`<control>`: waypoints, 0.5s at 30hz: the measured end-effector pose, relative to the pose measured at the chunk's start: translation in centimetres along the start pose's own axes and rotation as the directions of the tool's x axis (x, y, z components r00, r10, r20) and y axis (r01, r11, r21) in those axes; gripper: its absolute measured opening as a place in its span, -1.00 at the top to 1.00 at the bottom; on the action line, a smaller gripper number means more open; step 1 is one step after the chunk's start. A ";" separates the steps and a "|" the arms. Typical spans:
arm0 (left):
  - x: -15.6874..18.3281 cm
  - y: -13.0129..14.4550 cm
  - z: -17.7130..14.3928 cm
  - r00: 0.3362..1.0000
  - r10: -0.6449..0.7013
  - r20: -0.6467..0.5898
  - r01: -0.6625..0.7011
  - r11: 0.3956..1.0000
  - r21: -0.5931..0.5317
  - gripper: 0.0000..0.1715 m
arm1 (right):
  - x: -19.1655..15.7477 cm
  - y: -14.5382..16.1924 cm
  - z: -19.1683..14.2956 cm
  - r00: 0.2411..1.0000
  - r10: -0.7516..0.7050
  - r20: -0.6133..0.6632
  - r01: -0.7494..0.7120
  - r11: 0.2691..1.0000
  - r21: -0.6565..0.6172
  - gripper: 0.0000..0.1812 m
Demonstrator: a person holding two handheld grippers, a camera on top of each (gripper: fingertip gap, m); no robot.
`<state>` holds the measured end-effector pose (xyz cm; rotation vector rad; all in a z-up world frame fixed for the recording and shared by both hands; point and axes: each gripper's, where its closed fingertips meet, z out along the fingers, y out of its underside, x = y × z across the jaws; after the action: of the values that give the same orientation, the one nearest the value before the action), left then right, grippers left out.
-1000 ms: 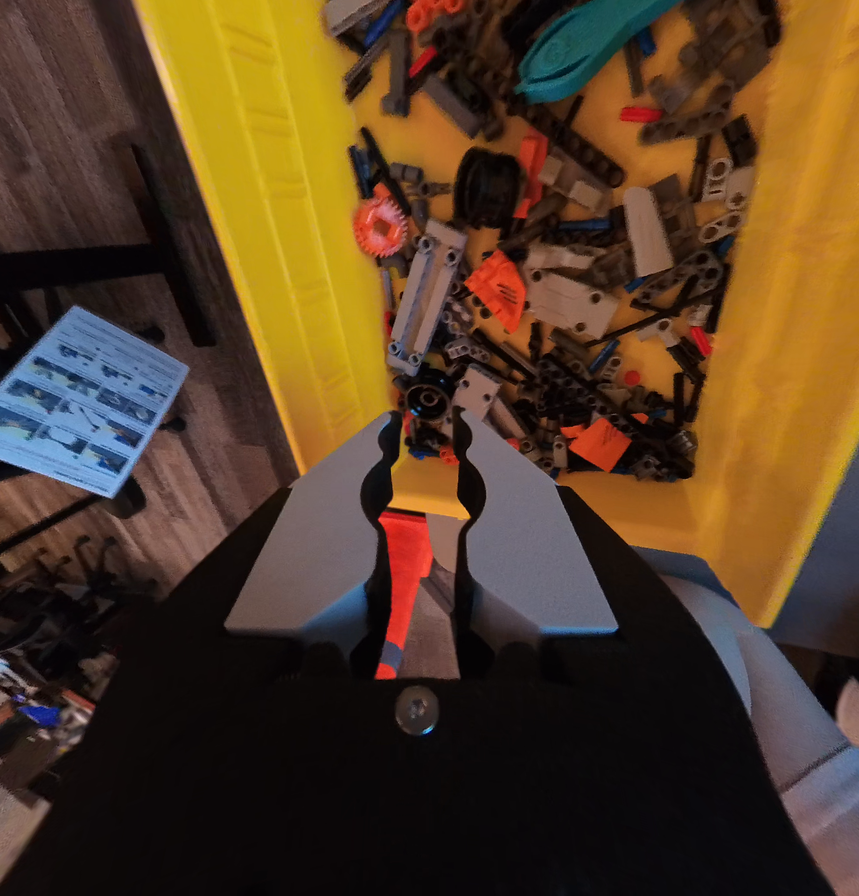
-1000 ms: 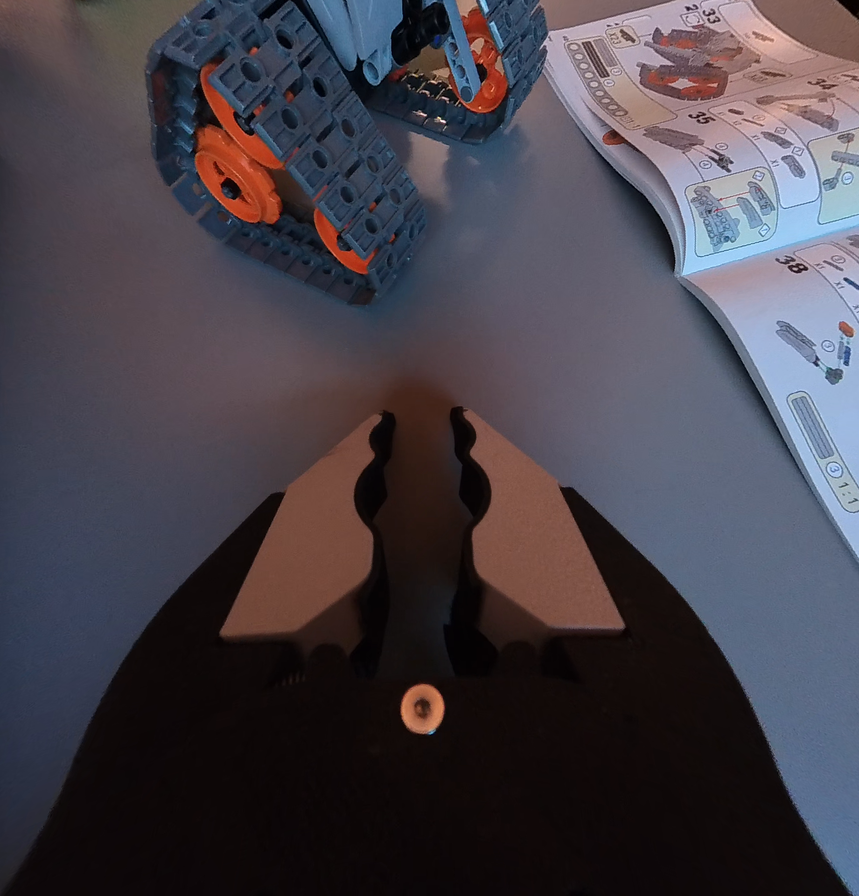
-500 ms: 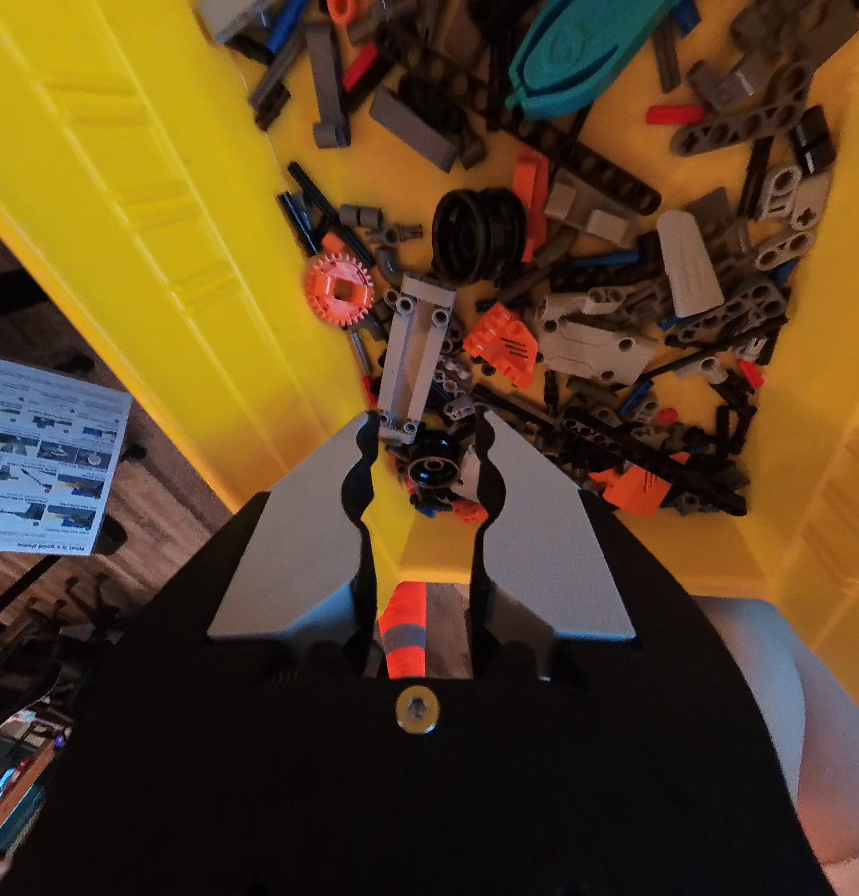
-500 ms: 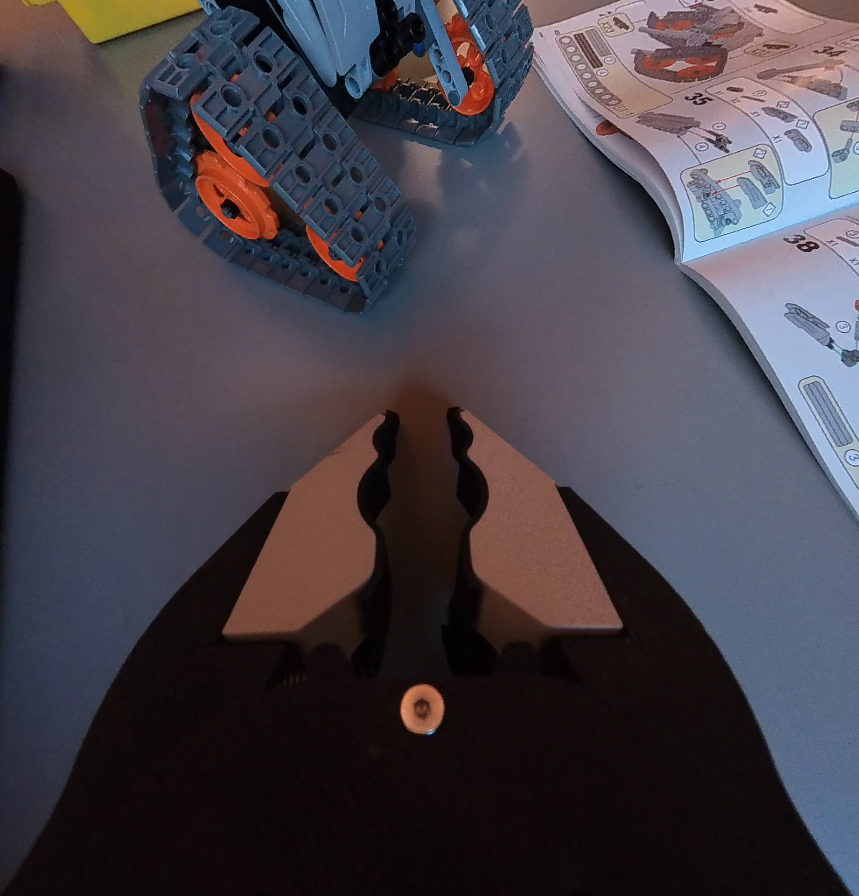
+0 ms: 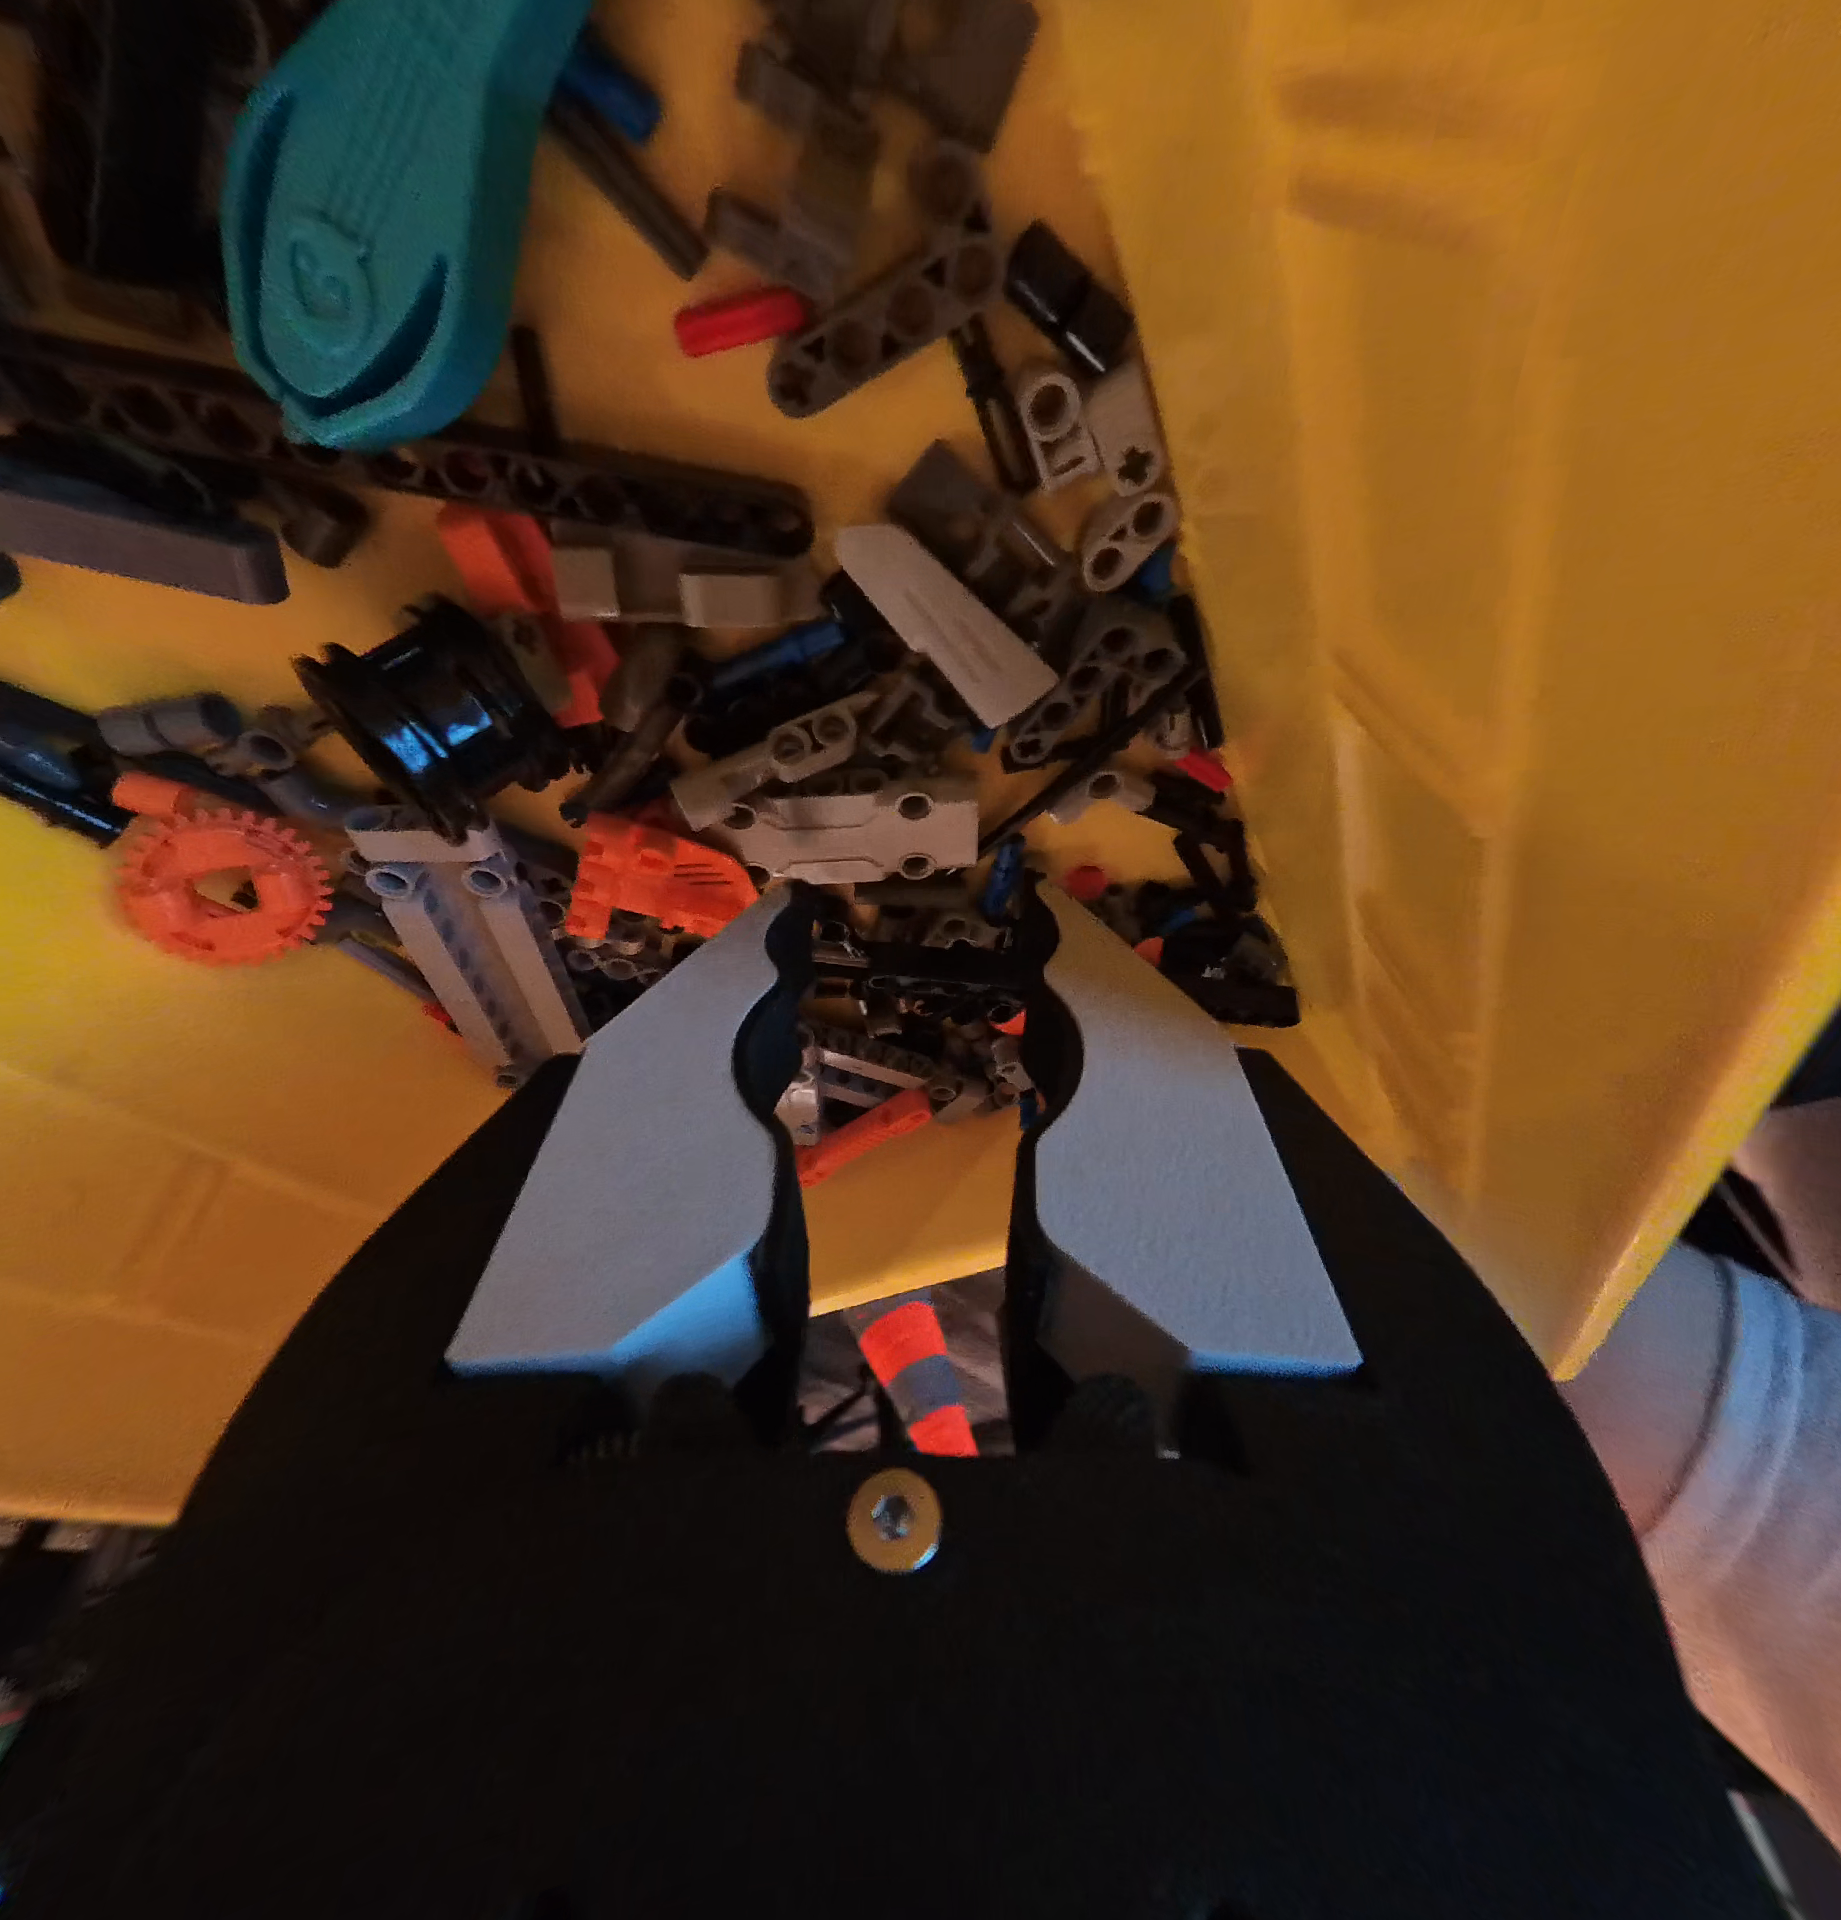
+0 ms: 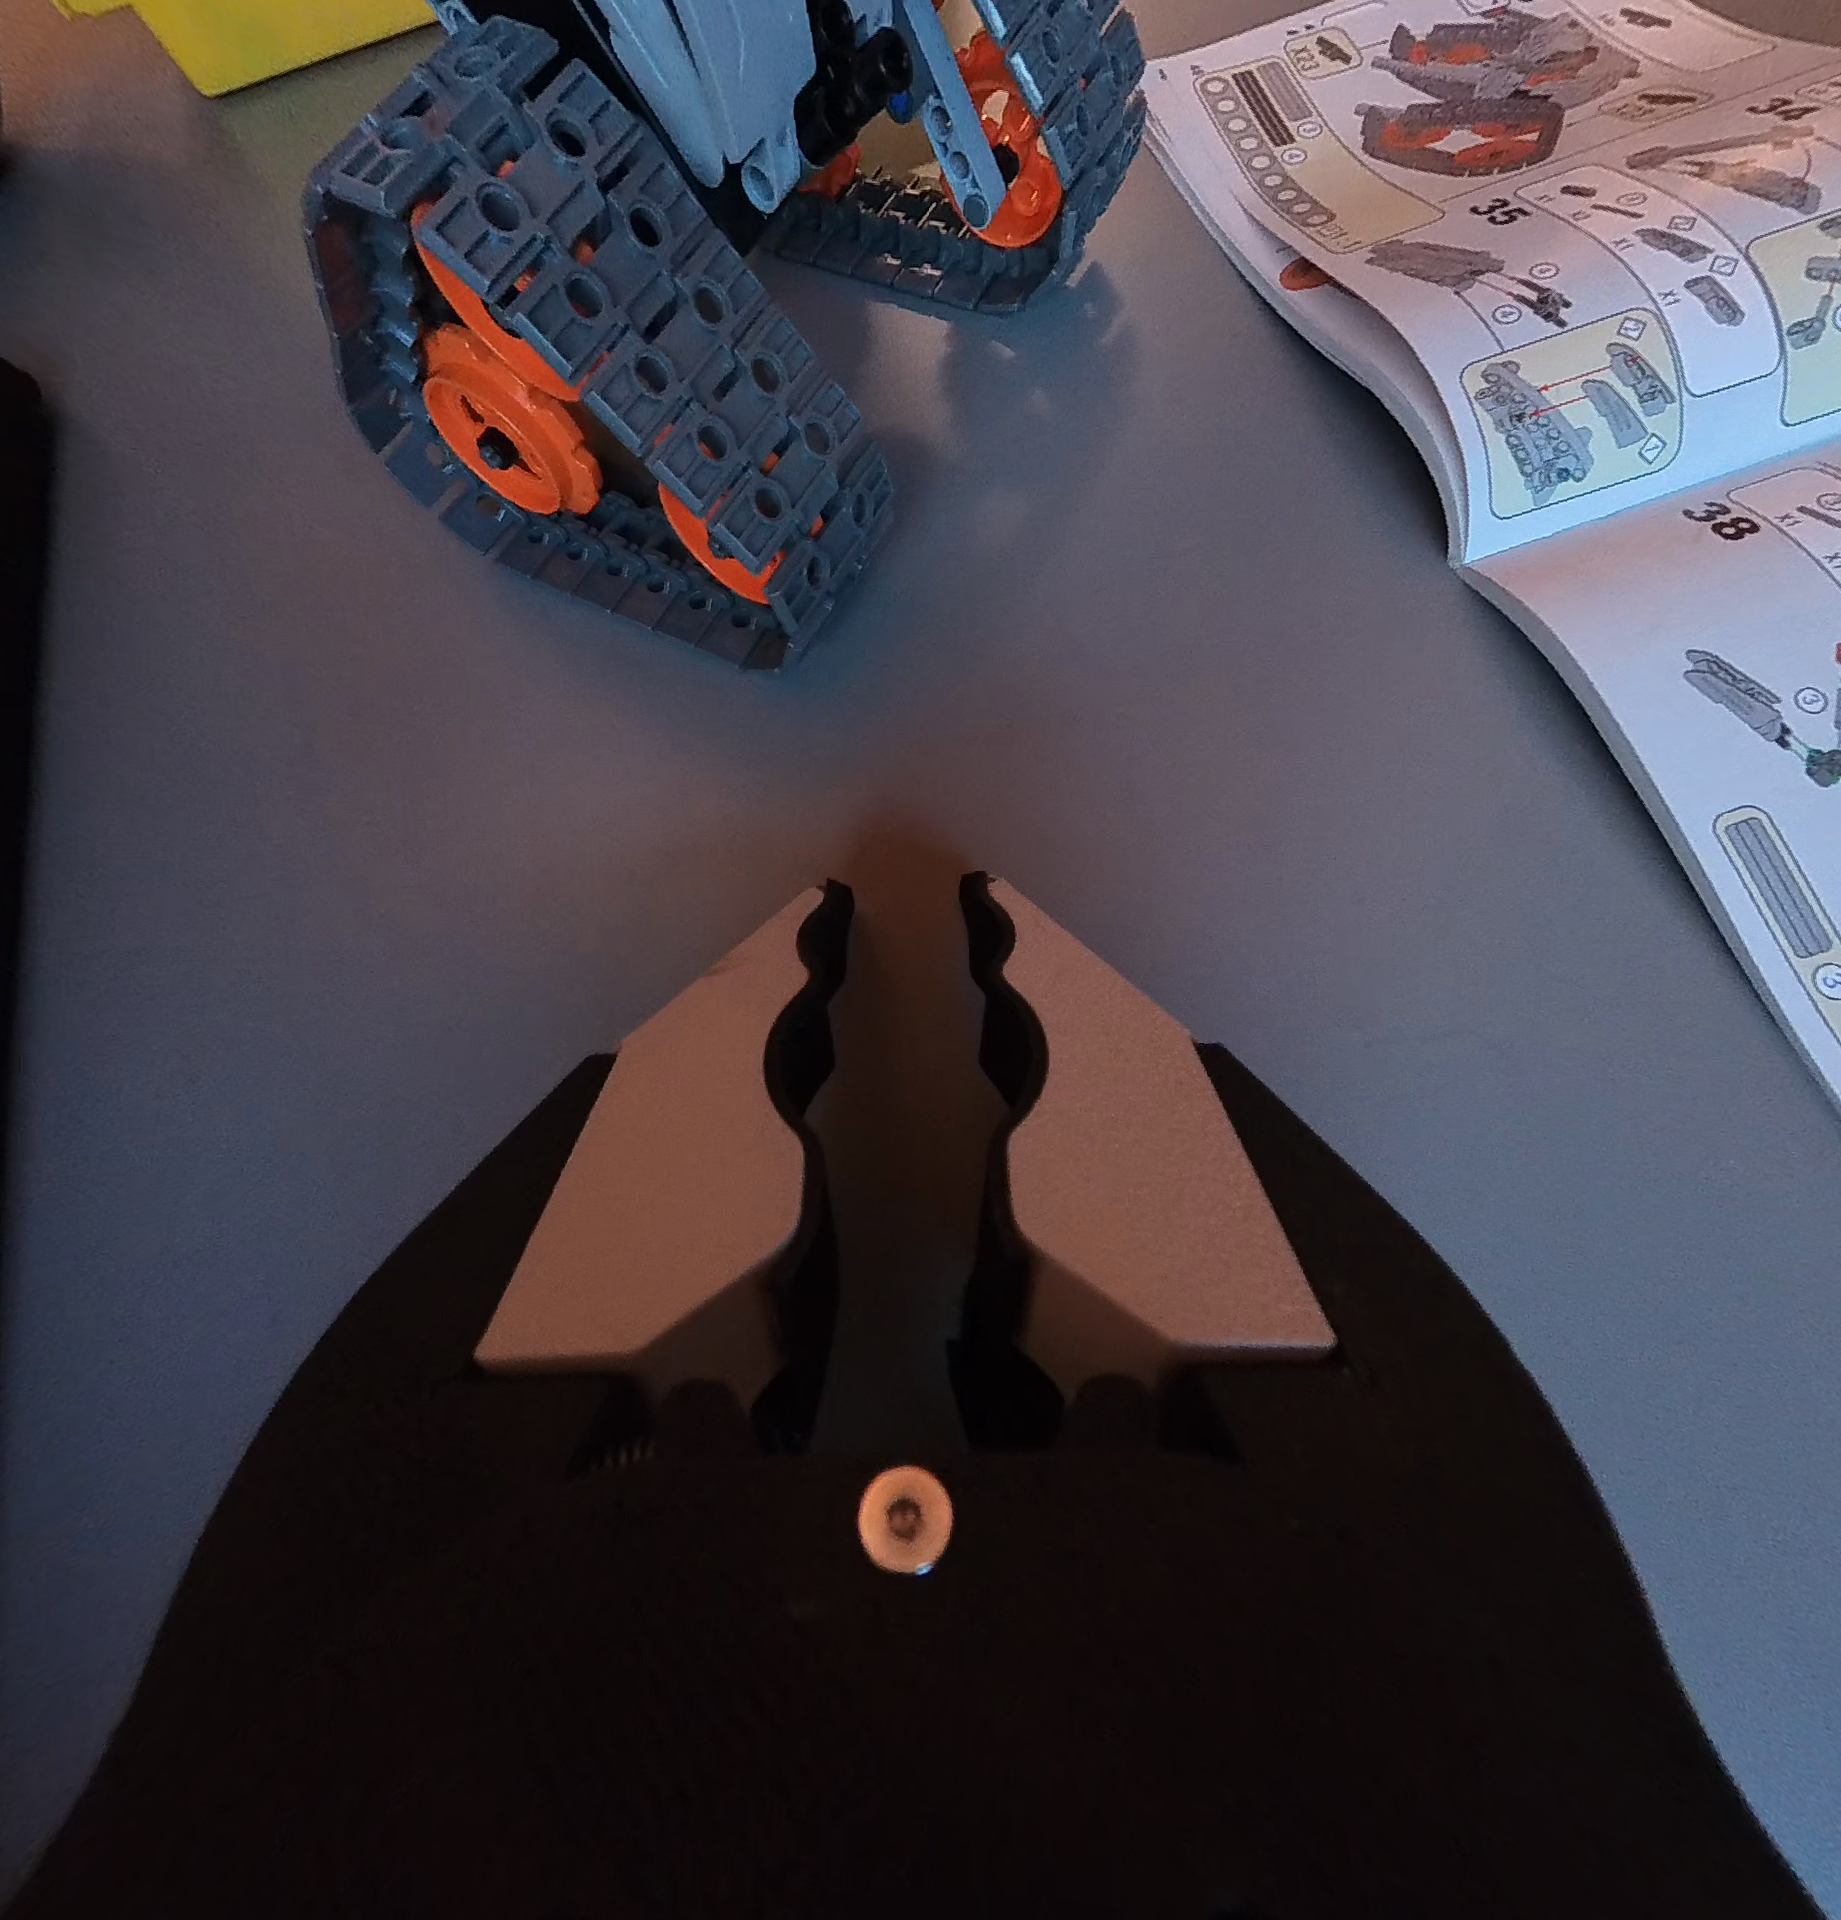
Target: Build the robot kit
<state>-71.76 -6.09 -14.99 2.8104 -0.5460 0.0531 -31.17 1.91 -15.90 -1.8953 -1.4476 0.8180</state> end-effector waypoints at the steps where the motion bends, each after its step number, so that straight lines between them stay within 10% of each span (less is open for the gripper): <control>1: -0.1 -0.1 0.2 1.000 -0.021 -0.023 0.021 1.000 -0.002 0.54 | 0.0 0.0 0.0 1.000 0.003 0.003 -0.003 1.000 0.001 0.74; 15: -2.9 -0.1 1.0 0.988 -0.101 0.113 0.112 0.989 -0.094 0.08 | -0.4 0.2 -0.2 1.000 -0.015 0.011 0.015 1.000 -0.002 0.70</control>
<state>-74.41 -5.28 -16.25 2.7508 -0.4088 -0.1440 -31.00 1.51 -15.90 -1.8820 -1.4684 0.8208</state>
